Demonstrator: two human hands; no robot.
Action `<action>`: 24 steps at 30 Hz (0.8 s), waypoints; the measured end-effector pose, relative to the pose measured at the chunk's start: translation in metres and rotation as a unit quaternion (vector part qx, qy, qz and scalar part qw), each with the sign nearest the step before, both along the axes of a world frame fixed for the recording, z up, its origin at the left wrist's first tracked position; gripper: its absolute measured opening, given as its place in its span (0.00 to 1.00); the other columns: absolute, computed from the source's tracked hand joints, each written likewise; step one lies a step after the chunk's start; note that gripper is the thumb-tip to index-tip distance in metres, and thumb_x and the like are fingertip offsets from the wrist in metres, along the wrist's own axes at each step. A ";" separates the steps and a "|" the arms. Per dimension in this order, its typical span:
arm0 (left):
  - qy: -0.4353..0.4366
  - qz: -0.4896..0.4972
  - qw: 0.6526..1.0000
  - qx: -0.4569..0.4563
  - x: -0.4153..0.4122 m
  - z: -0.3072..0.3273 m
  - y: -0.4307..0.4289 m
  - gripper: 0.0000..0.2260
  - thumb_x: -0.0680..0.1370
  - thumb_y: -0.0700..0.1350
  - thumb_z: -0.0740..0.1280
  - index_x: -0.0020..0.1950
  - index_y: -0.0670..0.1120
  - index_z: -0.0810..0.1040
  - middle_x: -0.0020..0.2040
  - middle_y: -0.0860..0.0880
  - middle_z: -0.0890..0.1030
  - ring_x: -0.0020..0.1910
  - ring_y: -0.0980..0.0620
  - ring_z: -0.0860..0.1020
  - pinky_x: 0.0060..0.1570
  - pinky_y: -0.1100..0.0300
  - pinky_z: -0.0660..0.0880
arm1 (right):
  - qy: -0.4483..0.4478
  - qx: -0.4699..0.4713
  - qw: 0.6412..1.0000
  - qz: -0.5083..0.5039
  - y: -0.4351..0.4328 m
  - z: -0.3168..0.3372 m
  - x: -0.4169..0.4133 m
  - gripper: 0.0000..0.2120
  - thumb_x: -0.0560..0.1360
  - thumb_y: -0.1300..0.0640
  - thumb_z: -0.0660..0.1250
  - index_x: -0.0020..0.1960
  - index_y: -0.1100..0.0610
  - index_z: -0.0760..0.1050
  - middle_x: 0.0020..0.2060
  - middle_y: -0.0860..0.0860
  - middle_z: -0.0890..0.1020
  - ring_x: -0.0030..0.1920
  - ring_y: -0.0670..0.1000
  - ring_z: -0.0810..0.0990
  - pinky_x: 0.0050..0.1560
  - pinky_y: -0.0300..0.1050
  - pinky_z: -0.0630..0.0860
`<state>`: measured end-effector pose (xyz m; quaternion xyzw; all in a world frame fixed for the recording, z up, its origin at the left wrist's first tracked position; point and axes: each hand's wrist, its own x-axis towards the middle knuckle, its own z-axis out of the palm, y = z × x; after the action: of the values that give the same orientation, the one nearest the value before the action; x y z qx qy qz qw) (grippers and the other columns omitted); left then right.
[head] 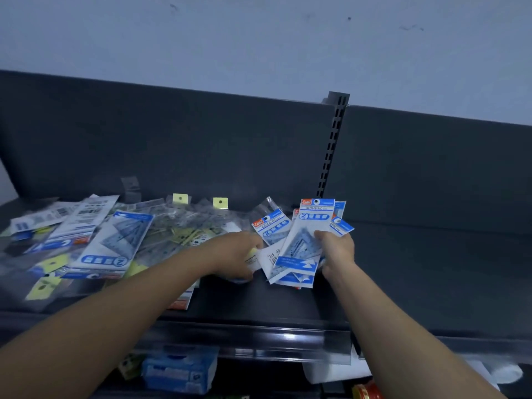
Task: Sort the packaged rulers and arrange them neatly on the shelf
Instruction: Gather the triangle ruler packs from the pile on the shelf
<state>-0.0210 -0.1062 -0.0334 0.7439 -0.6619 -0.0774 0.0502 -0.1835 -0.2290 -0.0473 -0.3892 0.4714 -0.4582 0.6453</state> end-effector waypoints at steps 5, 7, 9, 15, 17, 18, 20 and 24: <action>-0.086 -0.014 0.994 -0.073 -0.003 -0.004 0.007 0.02 0.75 0.44 0.64 0.43 0.50 0.71 0.49 0.50 0.78 0.48 0.48 0.76 0.41 0.56 0.71 | 0.055 0.007 0.995 0.083 0.010 0.000 -0.001 0.13 0.72 0.70 0.70 0.51 0.58 0.71 0.48 0.59 0.82 0.42 0.61 0.83 0.38 0.55 0.82; -0.076 -0.002 0.990 -0.116 0.002 -0.002 0.008 0.04 0.77 0.43 0.64 0.42 0.49 0.75 0.48 0.51 0.78 0.48 0.50 0.76 0.42 0.55 0.73 | 0.059 0.006 0.997 0.052 0.011 0.000 -0.001 0.13 0.72 0.71 0.69 0.46 0.56 0.69 0.49 0.60 0.81 0.45 0.63 0.83 0.45 0.60 0.81; -0.058 0.017 0.980 -0.189 0.009 0.001 0.007 0.04 0.77 0.44 0.65 0.43 0.48 0.78 0.50 0.52 0.74 0.50 0.52 0.73 0.41 0.56 0.72 | 0.051 0.001 0.999 0.005 0.009 -0.001 -0.002 0.13 0.71 0.71 0.68 0.48 0.56 0.70 0.51 0.59 0.81 0.48 0.63 0.83 0.47 0.61 0.81; -0.006 0.046 0.995 -0.085 0.013 0.008 0.012 0.04 0.78 0.48 0.64 0.46 0.51 0.78 0.43 0.55 0.76 0.40 0.56 0.73 0.34 0.62 0.66 | 0.032 -0.018 0.995 -0.093 0.005 -0.001 -0.009 0.21 0.71 0.67 0.68 0.62 0.55 0.72 0.52 0.53 0.82 0.49 0.57 0.82 0.45 0.51 0.80; -0.020 0.012 1.000 -0.020 0.011 0.002 0.015 0.07 0.75 0.55 0.68 0.47 0.52 0.79 0.43 0.56 0.77 0.41 0.56 0.73 0.37 0.61 0.67 | 0.021 -0.013 0.996 -0.087 0.008 -0.001 -0.011 0.20 0.71 0.67 0.70 0.61 0.56 0.72 0.50 0.52 0.81 0.49 0.57 0.82 0.43 0.50 0.80; -0.038 0.011 0.999 0.000 0.010 0.001 0.017 0.12 0.73 0.60 0.69 0.48 0.53 0.78 0.44 0.56 0.76 0.42 0.56 0.73 0.38 0.60 0.68 | 0.017 -0.011 0.996 -0.084 0.009 0.000 -0.011 0.20 0.71 0.68 0.70 0.61 0.56 0.72 0.49 0.52 0.81 0.48 0.57 0.81 0.43 0.50 0.79; -0.082 0.014 0.996 0.037 0.006 0.002 0.019 0.23 0.66 0.68 0.70 0.52 0.54 0.77 0.47 0.55 0.78 0.45 0.54 0.73 0.40 0.59 0.69 | 0.017 -0.009 0.996 -0.082 0.011 -0.001 -0.009 0.19 0.72 0.68 0.69 0.60 0.56 0.71 0.49 0.53 0.80 0.48 0.58 0.82 0.43 0.51 0.79; -0.117 0.022 0.992 0.047 0.007 0.003 0.013 0.17 0.70 0.58 0.70 0.51 0.48 0.78 0.47 0.50 0.80 0.46 0.49 0.77 0.42 0.57 0.72 | 0.010 -0.012 0.998 -0.068 0.013 -0.003 -0.003 0.18 0.72 0.69 0.69 0.59 0.56 0.71 0.45 0.51 0.80 0.47 0.58 0.82 0.41 0.51 0.80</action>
<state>-0.0145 -0.0933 -0.0303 0.7641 -0.6419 -0.0199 -0.0611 -0.1867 -0.2160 -0.0505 -0.3685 0.4980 -0.5025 0.6031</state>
